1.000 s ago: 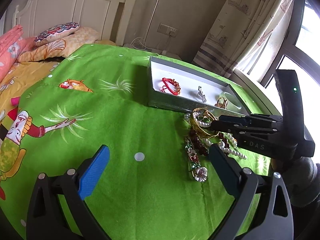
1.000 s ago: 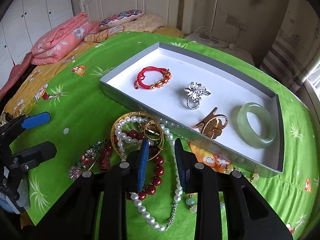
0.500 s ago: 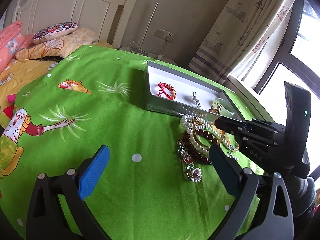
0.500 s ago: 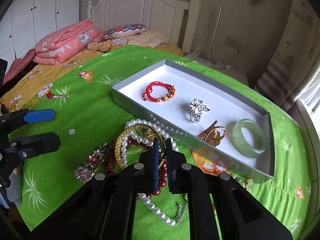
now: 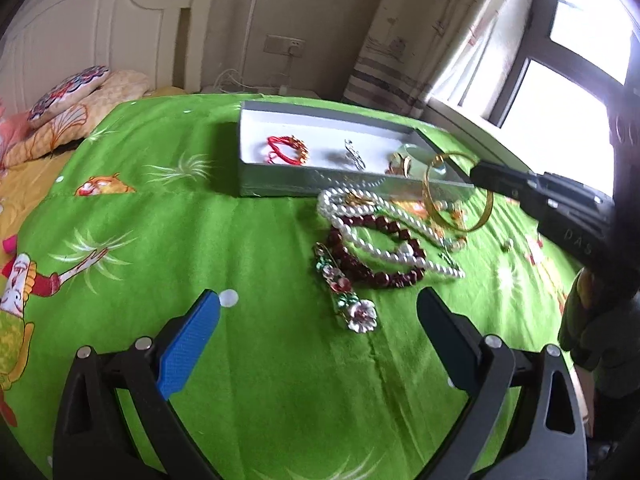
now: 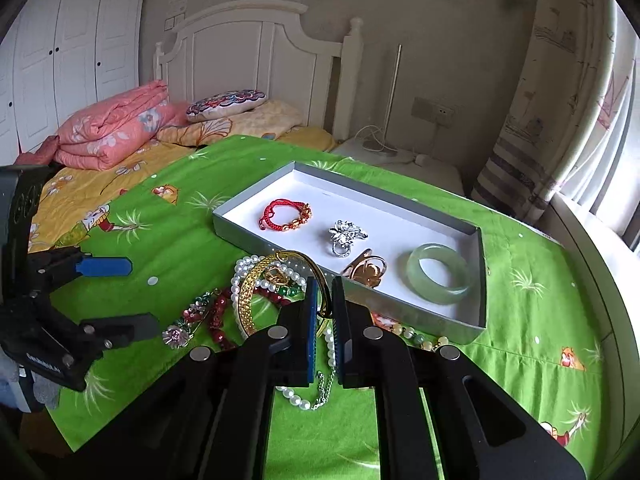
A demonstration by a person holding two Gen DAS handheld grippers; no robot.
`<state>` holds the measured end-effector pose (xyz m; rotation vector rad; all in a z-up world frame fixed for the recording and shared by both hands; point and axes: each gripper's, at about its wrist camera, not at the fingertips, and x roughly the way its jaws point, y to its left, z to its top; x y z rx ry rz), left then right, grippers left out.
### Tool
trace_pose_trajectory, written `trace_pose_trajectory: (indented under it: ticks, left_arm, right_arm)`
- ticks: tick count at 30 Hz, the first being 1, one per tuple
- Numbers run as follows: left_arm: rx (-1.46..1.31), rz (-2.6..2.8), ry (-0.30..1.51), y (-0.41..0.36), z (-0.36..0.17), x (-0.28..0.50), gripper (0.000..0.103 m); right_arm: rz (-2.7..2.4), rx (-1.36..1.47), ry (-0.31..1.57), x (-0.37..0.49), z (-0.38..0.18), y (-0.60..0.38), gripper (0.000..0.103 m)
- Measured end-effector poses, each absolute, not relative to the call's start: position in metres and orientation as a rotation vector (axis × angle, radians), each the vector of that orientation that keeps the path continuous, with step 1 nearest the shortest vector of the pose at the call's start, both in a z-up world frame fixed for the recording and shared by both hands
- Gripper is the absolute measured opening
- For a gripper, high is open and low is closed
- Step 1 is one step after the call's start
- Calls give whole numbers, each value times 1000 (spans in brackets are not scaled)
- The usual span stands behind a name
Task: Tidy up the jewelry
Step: 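Grasp the flower brooch with left tool while right holds the gold bangle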
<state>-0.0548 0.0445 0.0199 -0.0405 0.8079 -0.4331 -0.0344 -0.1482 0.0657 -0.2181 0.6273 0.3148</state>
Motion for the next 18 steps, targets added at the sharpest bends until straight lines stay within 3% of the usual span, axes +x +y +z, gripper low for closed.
trace_pose_trajectory:
  ticks: [4, 8, 10, 17, 18]
  left_arm:
    - [16, -431, 893, 32, 8, -46, 75]
    - [54, -412, 890, 26, 6, -46, 70]
    - [109, -403, 885, 17, 5, -49, 61]
    - [217, -375, 893, -5, 4, -43, 57]
    - [214, -374, 892, -6, 4, -42, 53]
  right_arm:
    - [316, -196, 628, -42, 65, -157, 9]
    - [320, -172, 634, -45, 61, -162, 9]
    - [322, -163, 635, -47, 60, -164, 9]
    - [340, -153, 632, -51, 59, -163, 9]
    - [341, -154, 630, -51, 59, -163, 9]
